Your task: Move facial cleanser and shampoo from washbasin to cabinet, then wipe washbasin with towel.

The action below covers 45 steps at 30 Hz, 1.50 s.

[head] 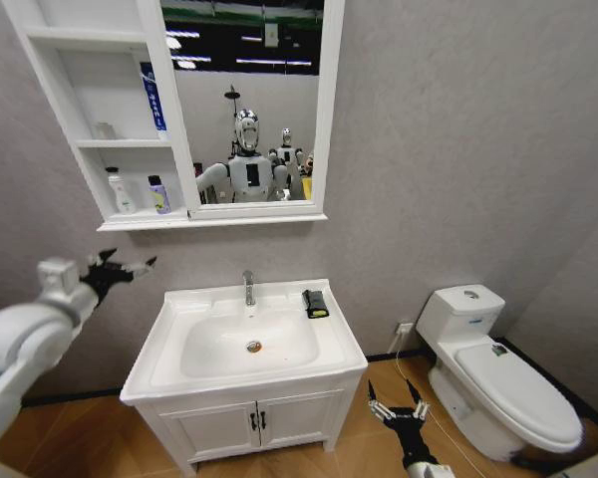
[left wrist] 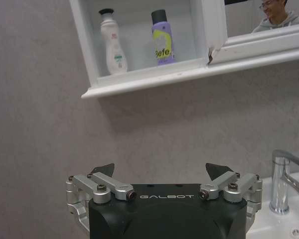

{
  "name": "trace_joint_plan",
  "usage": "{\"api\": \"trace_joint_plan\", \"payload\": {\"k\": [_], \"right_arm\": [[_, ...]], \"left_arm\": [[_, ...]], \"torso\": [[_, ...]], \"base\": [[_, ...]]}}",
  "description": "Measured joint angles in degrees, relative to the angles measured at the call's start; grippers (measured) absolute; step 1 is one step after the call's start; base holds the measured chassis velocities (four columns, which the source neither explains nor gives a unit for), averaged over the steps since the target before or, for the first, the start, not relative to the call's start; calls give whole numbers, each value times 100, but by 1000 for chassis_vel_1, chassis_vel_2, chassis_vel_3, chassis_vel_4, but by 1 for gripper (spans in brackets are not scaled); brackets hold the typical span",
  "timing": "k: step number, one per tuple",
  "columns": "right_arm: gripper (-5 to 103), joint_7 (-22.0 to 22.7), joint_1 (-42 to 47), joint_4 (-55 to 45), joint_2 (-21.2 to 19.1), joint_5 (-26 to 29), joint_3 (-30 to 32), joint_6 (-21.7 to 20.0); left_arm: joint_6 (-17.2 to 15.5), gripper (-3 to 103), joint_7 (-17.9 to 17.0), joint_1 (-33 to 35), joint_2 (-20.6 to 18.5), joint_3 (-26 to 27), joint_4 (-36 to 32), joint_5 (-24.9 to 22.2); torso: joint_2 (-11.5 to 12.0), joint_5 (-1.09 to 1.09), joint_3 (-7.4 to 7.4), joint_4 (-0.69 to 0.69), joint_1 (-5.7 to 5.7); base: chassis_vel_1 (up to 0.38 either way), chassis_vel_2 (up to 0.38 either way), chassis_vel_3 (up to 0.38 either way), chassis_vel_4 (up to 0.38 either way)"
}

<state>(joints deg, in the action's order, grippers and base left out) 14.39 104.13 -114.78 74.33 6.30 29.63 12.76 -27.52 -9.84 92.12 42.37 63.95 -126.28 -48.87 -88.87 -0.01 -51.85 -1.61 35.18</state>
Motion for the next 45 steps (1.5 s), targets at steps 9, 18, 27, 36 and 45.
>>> {"api": "trace_joint_plan", "payload": {"k": [9,18,27,36,45], "right_arm": [[100,301,39,-158,-61,23,-33,-249],[100,286,258,-511,30,-180,11,-207],[100,286,116,-450,-101,64,-77,-346],[100,254,-817,-149,-1087,622,-242,-705],[100,160,-2549,353,-2010,2260,-476,-1521]], "left_arm": [[647,100,406,1592,2023,365,-838,1172],[598,100,62,1732,2836,-226,-1570,1751],[575,100,66,1715,2731,-219,-1521,1737],[568,100,69,1710,2710,-222,-1502,1716],[563,100,73,1708,2702,-225,-1496,1708]], "torso": [[0,-1,0,-1,0],[1,0,-1,-2,1],[1,1,-1,-3,1],[1,0,-2,-2,2],[2,1,-3,-3,2]], "base": [[0,0,0,0],[0,0,0,0],[0,0,0,0],[0,0,0,0],[0,0,0,0]]}}
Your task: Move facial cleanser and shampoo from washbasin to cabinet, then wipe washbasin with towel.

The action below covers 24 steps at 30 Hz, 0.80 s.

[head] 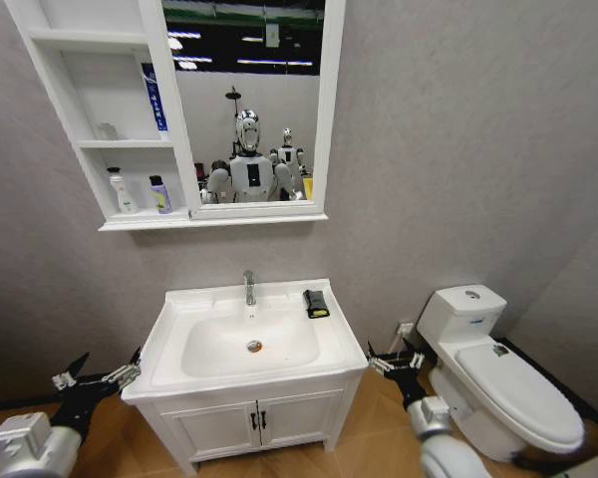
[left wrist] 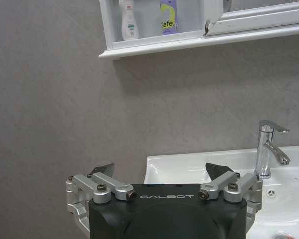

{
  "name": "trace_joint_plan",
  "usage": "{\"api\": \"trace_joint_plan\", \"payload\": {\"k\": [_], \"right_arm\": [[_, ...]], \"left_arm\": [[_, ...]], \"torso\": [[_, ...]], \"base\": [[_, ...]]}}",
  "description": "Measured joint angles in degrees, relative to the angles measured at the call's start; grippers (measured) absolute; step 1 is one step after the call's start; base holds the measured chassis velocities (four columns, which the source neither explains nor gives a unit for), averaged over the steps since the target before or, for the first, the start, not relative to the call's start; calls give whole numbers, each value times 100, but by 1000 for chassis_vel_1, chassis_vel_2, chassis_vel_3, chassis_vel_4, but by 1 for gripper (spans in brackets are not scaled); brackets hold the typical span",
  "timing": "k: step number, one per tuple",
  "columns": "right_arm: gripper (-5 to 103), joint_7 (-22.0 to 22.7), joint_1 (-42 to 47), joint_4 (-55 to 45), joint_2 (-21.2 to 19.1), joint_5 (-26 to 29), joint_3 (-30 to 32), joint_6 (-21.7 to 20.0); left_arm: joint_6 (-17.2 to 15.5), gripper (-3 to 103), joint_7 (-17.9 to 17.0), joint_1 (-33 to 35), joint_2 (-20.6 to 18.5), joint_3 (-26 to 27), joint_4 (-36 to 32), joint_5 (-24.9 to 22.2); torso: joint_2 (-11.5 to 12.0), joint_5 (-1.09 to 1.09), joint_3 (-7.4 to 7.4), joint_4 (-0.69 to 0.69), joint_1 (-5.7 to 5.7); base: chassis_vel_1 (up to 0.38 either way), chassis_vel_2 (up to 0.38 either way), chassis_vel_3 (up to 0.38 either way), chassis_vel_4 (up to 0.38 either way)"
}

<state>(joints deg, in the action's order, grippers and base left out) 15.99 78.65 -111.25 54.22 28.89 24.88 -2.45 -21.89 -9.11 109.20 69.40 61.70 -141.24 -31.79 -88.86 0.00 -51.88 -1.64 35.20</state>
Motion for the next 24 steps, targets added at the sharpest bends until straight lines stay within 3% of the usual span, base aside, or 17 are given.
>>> {"api": "trace_joint_plan", "payload": {"k": [2,6,9,15,18,24], "right_arm": [[100,16,-785,327,-115,544,-274,-359],[100,-20,-1620,754,-66,852,-563,-558],[100,-228,-2596,1667,275,1008,-1064,-783],[100,-582,-3504,2823,803,955,-1632,-833],[100,-965,-4092,3669,1455,537,-1888,-689],[100,-1056,-4402,4565,1917,79,-1943,-584]], "left_arm": [[0,100,0,0,-2,-1,1,-2],[-1,100,0,1,-2,-2,2,-3],[-1,100,-2,1,-4,-3,4,-6],[-1,100,-3,1,-5,-5,6,-7],[-1,100,-3,1,-7,-5,7,-8],[-1,100,-3,1,-8,-5,8,-8]], "torso": [[0,-1,0,-1,0],[0,2,0,5,0],[0,0,0,1,1],[0,0,0,-1,1],[0,2,0,4,1],[0,1,1,0,0]], "base": [[0,0,0,0],[0,0,0,0],[0,0,0,0],[0,0,0,0],[0,0,0,0],[0,0,0,0]]}}
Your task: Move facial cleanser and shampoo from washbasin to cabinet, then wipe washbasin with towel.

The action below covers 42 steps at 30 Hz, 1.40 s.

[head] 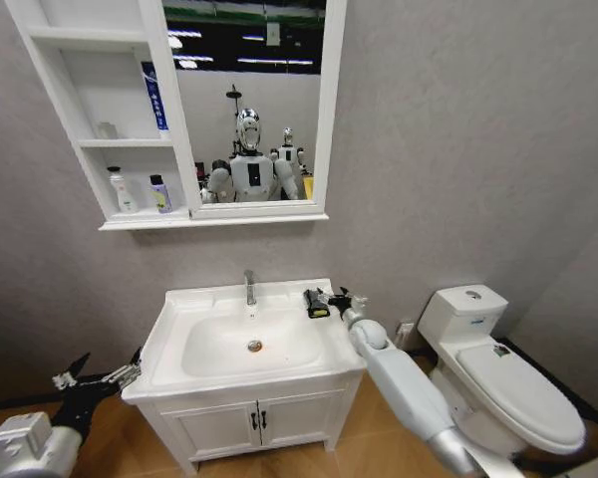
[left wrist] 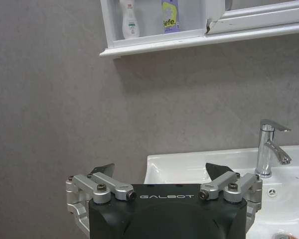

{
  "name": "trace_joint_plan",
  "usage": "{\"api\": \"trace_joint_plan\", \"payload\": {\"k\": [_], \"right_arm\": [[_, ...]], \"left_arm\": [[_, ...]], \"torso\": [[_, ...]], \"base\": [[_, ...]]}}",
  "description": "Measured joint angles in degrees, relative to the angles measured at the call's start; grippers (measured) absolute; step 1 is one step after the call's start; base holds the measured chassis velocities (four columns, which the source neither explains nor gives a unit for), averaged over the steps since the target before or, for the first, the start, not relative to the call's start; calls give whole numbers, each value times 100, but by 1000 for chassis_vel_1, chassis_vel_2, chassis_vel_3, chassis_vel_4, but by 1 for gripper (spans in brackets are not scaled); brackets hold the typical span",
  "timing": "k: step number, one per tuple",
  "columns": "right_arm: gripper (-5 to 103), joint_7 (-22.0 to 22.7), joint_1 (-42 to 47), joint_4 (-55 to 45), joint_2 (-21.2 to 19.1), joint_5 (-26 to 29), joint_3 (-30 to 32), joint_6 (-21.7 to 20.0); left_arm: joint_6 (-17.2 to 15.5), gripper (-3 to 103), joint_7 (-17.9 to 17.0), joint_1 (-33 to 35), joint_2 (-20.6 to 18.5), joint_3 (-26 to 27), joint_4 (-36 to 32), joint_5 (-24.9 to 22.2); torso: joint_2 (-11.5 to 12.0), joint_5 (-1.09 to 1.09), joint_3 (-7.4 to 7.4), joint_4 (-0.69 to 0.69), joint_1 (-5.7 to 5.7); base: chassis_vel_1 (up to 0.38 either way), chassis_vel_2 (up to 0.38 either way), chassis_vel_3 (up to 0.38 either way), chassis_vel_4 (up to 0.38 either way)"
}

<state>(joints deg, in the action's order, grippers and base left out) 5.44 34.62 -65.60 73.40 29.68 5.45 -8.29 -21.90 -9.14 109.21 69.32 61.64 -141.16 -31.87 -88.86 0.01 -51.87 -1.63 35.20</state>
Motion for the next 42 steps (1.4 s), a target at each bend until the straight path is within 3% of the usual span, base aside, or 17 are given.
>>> {"api": "trace_joint_plan", "payload": {"k": [10,15,18,27,37,42], "right_arm": [[100,-233,-606,1591,387,-122,-130,219],[103,-323,-647,1859,484,-154,-143,326],[100,-387,-682,1995,533,-222,-134,440],[99,-476,-799,2275,647,-833,-77,774],[98,-305,-985,2408,831,-759,-155,431],[85,-200,-1071,2549,915,-832,-55,282]], "left_arm": [[0,100,0,0,0,1,1,0],[0,100,1,0,0,0,0,0],[0,100,0,0,0,0,0,0],[-1,100,1,0,0,1,1,0],[-1,100,0,0,0,0,1,0],[-1,100,0,0,0,0,1,0]], "torso": [[0,0,0,1,0],[-1,0,0,1,-1],[-1,0,1,1,-2],[-1,-1,0,0,-1],[-1,-1,0,1,-1],[-1,-1,0,2,-1]], "base": [[0,0,0,0],[0,0,0,0],[0,0,0,0],[0,0,0,0],[0,0,0,0],[0,0,0,0]]}}
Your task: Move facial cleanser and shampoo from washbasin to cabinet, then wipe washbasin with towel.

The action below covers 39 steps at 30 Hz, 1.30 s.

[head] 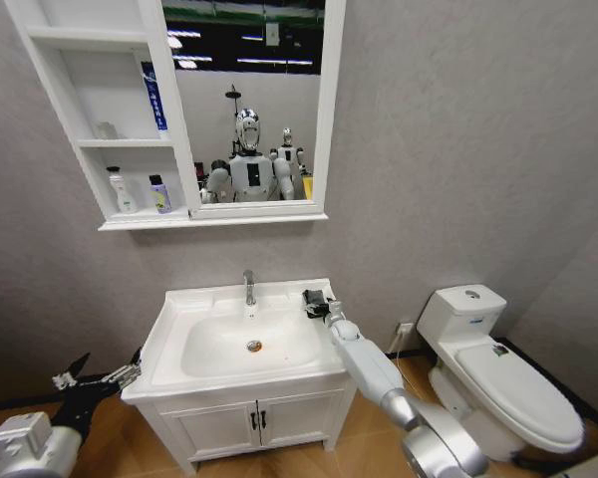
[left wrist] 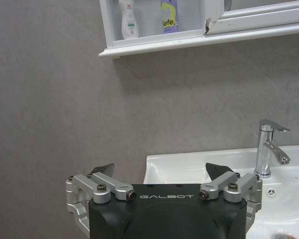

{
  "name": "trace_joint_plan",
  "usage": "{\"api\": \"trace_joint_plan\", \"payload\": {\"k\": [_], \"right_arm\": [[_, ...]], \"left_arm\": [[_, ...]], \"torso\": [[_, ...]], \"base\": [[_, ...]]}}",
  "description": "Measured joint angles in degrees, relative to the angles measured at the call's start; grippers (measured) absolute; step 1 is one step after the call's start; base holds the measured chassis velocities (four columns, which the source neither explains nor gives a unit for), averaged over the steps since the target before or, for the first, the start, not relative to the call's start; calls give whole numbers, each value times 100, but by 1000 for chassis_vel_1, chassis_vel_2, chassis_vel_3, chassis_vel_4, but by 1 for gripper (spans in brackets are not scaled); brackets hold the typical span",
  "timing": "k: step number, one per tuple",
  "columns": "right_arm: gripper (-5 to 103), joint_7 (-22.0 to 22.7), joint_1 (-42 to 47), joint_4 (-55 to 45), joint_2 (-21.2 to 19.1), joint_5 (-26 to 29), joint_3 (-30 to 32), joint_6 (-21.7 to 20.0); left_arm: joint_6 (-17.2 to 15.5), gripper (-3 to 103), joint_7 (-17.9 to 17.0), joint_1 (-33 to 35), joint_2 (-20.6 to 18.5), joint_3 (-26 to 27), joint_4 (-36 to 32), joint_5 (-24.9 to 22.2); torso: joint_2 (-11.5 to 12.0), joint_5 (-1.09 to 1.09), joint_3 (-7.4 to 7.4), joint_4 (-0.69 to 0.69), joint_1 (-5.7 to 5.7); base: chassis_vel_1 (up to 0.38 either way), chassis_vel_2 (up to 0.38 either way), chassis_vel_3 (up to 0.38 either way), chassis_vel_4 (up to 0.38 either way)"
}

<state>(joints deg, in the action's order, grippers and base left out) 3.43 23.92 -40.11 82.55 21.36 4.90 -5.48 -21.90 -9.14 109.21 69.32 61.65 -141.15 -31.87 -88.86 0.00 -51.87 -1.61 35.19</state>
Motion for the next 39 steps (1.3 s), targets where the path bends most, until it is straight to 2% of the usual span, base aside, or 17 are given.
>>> {"api": "trace_joint_plan", "payload": {"k": [2,3,5,8,9,12,16,19,20,31,34,37,39], "right_arm": [[75,24,-3,0,-6,-16,14,-98],[75,24,-3,0,-6,-16,14,-98],[63,28,-2,-34,-31,-16,17,-159],[58,28,6,-60,-48,-15,7,-188],[48,28,16,-80,-57,-14,2,-209],[42,28,26,-98,-52,-15,-1,-239],[20,27,25,-108,-1,-18,7,-282],[15,21,22,-115,21,-25,9,-299],[5,11,22,-125,28,-25,10,-308],[3,-89,-77,-66,104,59,-28,-302],[3,-199,-262,129,229,97,-91,-163],[3,-384,-654,662,532,56,-193,85],[3,-396,-710,712,612,58,-217,91]], "left_arm": [[0,100,0,0,0,0,0,0],[0,100,0,0,0,0,0,0],[0,100,0,0,0,0,0,0],[0,100,0,0,0,0,0,0],[0,100,0,0,0,0,0,0],[0,100,0,0,0,0,0,0],[0,100,0,0,0,0,0,0],[0,100,0,0,0,0,0,0],[0,100,0,0,0,0,0,0],[0,100,0,0,0,0,0,-1],[0,100,0,0,0,0,0,0],[0,100,0,0,0,0,0,0],[0,100,0,0,0,0,0,0]], "torso": [[0,0,0,-1,0],[0,0,0,-1,0],[0,0,0,0,0],[0,0,0,-1,0],[0,0,0,-1,0],[0,0,0,-1,0],[0,0,0,-2,0],[0,0,0,-2,0],[0,0,0,-2,0],[0,0,0,-3,0],[0,-1,0,-2,0],[0,1,0,-1,1],[0,1,-1,-1,1]], "base": [[0,0,0,0],[0,0,0,0],[0,0,0,0],[0,0,0,0],[0,0,0,0],[0,0,0,0],[0,0,0,0],[0,0,0,0],[0,0,0,0],[0,0,0,0],[0,0,0,0],[0,0,0,0],[0,0,0,0]]}}
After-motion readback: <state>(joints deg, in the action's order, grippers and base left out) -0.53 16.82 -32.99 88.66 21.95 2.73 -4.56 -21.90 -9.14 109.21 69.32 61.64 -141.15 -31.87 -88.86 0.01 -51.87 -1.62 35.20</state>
